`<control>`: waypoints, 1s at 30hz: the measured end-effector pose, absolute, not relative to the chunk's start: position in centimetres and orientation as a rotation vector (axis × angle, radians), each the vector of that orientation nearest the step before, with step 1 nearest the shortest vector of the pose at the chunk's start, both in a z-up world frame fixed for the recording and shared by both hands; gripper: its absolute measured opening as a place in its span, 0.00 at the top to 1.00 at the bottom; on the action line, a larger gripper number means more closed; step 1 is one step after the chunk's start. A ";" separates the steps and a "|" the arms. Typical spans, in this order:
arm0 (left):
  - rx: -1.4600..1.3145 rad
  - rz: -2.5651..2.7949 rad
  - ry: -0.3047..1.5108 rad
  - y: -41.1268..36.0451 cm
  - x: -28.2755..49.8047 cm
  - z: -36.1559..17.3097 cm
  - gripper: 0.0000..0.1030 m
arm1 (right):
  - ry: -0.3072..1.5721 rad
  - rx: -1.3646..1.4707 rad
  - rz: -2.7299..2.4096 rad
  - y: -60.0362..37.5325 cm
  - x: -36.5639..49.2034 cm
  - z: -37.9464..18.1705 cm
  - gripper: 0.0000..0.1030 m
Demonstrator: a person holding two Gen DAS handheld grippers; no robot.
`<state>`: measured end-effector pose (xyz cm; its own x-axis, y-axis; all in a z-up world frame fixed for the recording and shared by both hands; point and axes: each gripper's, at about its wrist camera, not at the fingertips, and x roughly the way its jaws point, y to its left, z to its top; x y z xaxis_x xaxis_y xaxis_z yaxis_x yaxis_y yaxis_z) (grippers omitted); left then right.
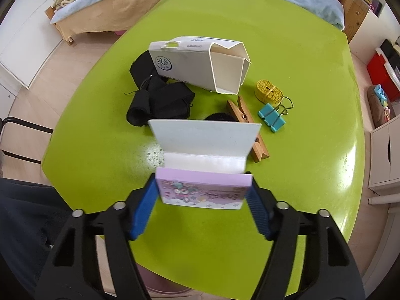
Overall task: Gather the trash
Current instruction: 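Grasp the pink tissue packet with the right gripper and lift it, then grasp the white tissue box with the left gripper while the right gripper holds the packet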
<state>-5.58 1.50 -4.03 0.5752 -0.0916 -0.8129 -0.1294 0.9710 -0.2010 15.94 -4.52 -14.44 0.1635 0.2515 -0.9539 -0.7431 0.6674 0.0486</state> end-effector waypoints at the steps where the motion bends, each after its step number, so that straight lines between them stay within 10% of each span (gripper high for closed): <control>1: -0.249 0.023 0.961 1.5 -5.6 -4.0 0.07 | 1.209 -0.488 0.756 -4.6 15.9 -14.4 0.38; 30: -0.222 -0.055 1.005 2.9 8.1 -3.1 0.07 | 1.158 -0.333 0.703 -11.8 15.1 -10.3 0.39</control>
